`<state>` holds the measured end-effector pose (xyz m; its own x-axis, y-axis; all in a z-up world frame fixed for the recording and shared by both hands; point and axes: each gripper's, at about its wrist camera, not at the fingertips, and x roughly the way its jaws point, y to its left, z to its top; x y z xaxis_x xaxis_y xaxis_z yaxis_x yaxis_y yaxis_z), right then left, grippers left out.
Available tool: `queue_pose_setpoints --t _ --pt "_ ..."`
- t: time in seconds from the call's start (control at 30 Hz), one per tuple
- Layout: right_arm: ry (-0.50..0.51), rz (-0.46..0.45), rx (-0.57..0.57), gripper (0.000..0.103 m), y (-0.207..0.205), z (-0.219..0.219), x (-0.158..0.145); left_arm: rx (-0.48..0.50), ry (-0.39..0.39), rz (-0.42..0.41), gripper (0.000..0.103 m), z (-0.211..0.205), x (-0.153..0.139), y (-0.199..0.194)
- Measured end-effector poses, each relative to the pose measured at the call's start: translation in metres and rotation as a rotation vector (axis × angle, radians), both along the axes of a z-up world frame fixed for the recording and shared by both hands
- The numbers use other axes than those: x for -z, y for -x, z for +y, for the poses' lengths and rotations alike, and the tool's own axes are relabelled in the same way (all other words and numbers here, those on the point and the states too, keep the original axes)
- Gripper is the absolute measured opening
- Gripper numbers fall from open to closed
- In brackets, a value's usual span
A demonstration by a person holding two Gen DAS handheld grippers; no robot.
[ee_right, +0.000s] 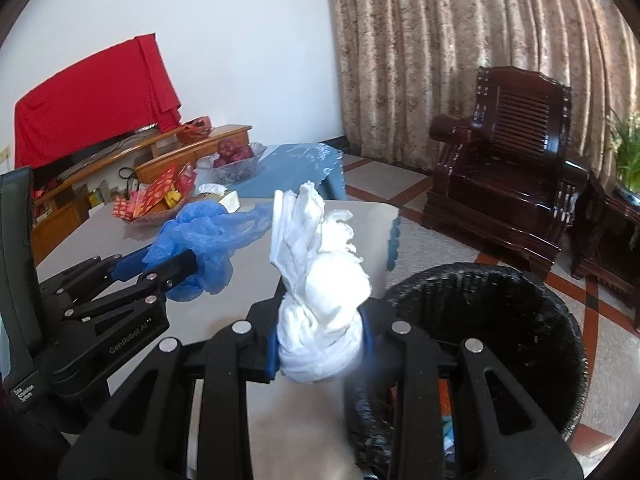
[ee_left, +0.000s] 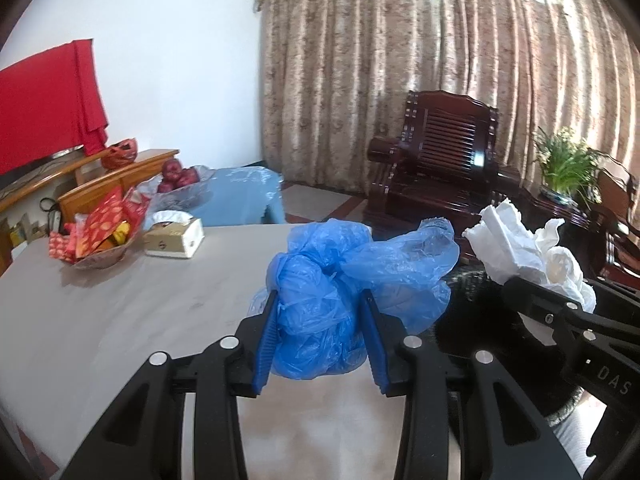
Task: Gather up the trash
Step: 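Carry bag and tissue over the bin and open both grippers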
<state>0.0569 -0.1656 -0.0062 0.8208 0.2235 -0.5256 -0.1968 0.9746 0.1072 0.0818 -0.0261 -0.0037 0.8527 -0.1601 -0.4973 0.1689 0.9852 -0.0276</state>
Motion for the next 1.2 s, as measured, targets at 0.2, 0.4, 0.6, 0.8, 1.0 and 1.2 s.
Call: queue_pose_setpoints --t 0.2,0.4,0.6,0.8,1.0,1.2 --pt "0.002 -0.008 0.058 0.029 0.011 -0.031 0.003 0.074 0.007 -0.001 0.041 -0.028 0.0 -0.002" --pt "0.012 -0.008 0.149 0.03 0.019 -0.068 0.008 0.167 -0.015 -0.002 0.041 -0.068 0.008 -0.007" --pt "0.021 0.01 0.241 0.03 0.023 -0.109 0.019 0.242 -0.02 0.017 0.041 -0.105 0.021 -0.015" --pt "0.041 0.039 0.313 0.03 0.024 -0.136 0.037 0.304 -0.026 0.025 0.041 -0.139 0.032 -0.026" --pt "0.042 0.079 0.353 0.031 0.019 -0.153 0.058 0.342 -0.05 0.038 0.041 -0.165 0.044 -0.034" --pt "0.033 0.13 0.371 0.034 0.013 -0.159 0.079 0.354 -0.078 0.07 0.041 -0.179 0.06 -0.042"
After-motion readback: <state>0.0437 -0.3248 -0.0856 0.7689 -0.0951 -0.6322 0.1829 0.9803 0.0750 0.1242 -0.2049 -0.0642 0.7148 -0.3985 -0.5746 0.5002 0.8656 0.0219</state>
